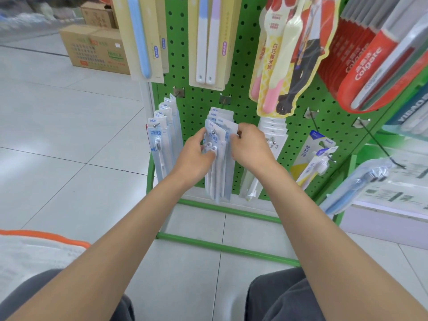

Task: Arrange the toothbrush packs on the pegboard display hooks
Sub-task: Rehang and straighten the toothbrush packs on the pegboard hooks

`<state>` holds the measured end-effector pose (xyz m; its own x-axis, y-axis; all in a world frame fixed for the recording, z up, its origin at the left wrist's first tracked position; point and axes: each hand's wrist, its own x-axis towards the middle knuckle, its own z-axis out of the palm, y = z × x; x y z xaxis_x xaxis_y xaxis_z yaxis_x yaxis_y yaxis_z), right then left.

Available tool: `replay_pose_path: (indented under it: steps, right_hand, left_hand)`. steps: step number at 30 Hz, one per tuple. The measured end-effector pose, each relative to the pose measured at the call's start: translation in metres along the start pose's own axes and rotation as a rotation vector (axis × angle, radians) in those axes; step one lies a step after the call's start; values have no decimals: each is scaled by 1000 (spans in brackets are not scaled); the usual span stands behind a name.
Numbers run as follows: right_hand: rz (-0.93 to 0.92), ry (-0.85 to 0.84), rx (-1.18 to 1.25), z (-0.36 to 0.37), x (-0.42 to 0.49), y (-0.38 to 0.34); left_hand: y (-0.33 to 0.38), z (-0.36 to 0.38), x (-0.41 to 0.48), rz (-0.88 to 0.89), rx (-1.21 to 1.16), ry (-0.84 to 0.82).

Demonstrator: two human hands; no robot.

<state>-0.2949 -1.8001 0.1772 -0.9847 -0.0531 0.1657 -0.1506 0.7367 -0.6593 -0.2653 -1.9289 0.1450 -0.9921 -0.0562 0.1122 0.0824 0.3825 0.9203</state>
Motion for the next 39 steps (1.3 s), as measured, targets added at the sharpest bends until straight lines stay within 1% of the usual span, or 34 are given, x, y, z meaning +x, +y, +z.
replay_pose_path:
  steps: [5,10,15,20,27,30,35,39]
  right_hand:
    - [-12,-14,136,4,4,-1]
    - [-45,0,154,5,7,1]
    - [-72,44,151,5,8,2]
    - [-30,114,230,4,14,1]
    - [-5,68,176,-1,26,-4]
    - [-9,97,175,0,31,-4]
    - [-11,104,97,-3,40,-2]
    - [-11,78,39,-3,45,-2]
  left_hand:
    - [-2,-1,3,-1,-16,2]
    - [-6,-3,5,-17,-22,-6]
    - [-7,-3,6,11,-35,-10]
    - [-11,-2,8,20,-63,-17]
    - [-8,0,13,17,-77,-7]
    - [-10,-1,18,7,-82,-16]
    - [-10,-4,22,6,-90,-27]
    - [-12,-5,23,11,-95,-29]
